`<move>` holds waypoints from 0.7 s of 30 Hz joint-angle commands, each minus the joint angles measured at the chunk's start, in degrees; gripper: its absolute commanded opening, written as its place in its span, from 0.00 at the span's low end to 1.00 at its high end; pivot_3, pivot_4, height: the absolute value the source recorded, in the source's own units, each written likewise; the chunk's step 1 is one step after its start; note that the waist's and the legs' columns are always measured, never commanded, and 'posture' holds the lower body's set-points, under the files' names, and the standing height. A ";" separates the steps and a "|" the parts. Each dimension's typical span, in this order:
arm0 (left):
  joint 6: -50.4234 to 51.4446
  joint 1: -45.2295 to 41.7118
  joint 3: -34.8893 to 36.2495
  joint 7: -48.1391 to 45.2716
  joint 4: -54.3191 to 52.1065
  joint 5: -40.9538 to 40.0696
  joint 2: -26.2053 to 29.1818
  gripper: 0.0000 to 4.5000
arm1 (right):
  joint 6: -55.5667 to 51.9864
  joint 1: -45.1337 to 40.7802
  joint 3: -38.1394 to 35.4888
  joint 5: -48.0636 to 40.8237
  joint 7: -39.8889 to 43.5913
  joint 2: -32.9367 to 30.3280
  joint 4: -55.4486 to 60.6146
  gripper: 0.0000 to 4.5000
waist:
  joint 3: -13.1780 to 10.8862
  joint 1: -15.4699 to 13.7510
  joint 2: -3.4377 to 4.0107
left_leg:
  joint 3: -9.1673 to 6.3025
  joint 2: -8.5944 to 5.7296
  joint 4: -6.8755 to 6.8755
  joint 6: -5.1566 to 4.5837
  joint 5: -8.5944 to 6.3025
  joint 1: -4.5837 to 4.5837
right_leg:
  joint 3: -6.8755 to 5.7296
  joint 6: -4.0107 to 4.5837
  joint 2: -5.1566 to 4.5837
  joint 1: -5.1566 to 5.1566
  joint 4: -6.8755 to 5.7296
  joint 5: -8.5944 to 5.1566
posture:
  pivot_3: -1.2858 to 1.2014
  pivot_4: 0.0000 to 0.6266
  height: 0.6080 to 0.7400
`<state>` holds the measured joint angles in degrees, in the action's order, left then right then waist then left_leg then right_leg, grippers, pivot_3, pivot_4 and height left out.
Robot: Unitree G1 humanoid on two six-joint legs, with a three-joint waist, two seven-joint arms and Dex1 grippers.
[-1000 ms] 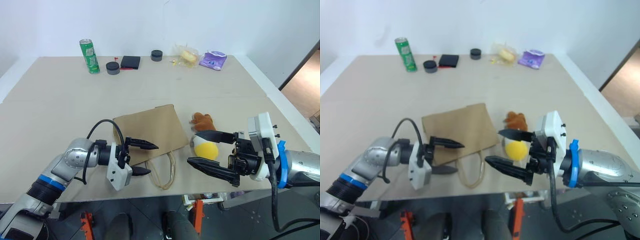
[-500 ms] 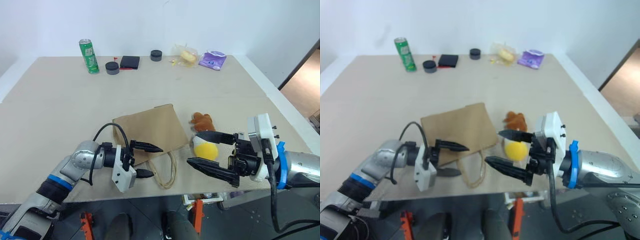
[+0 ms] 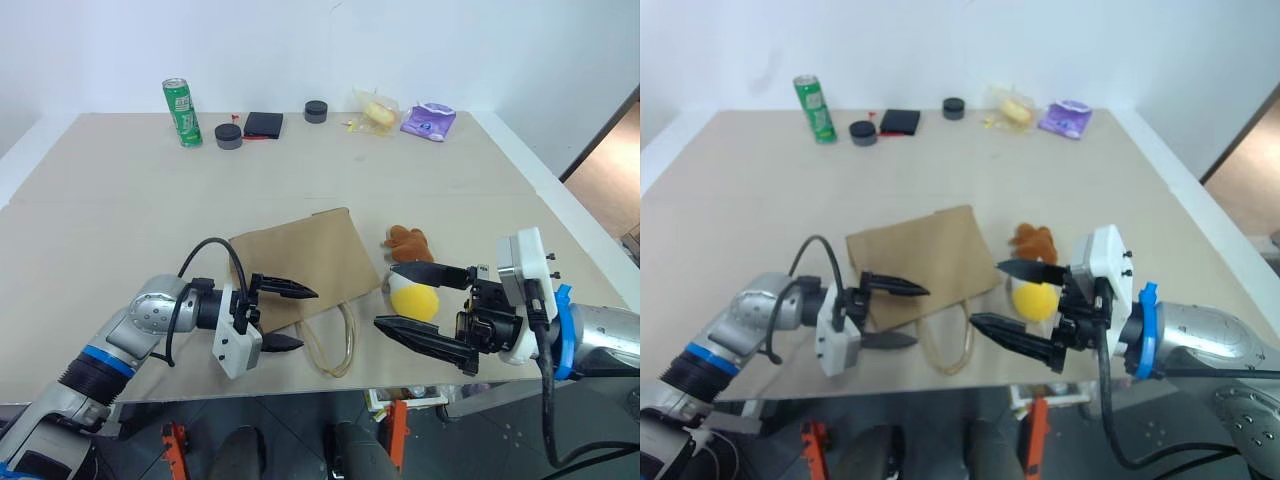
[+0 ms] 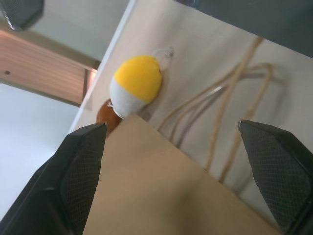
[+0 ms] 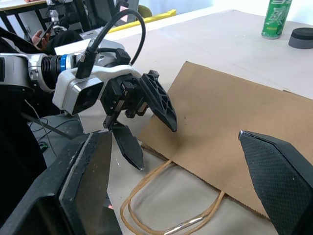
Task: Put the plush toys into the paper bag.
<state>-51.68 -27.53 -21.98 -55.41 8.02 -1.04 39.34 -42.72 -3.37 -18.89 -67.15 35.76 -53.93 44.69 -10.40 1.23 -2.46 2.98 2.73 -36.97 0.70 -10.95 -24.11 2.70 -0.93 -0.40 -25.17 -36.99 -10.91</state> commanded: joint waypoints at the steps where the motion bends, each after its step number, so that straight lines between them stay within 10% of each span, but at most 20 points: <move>1: 0.20 -1.07 0.42 0.15 -1.06 -0.12 -0.47 0.98 | 1.27 -0.50 -0.88 -0.17 -0.59 0.38 1.42 1.00 | 0.00 0.00 0.00 | 0.00 0.01 0.00 0.00 0.00 0.00 | 0.00 0.00 0.01 0.00 0.00 0.00 | 0.52 0.24 1.00; 21: -2.34 -5.23 -3.04 1.22 6.80 7.11 -7.62 0.98 | 1.53 -0.87 -0.67 -0.05 -1.79 0.26 1.46 1.00 | 0.00 0.01 0.00 | -0.01 -0.02 -0.08 0.00 0.00 -0.03 | 0.01 -0.03 0.00 0.03 0.00 0.02 | 0.52 0.24 1.00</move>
<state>-53.30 -31.50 -24.95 -55.05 14.92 5.81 32.15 -42.32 -3.31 -18.89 -67.15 34.31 -53.83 44.82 -10.40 1.24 -2.46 2.97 2.71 -37.05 0.70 -10.95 -24.14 2.71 -0.96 -0.39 -25.15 -37.00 -10.88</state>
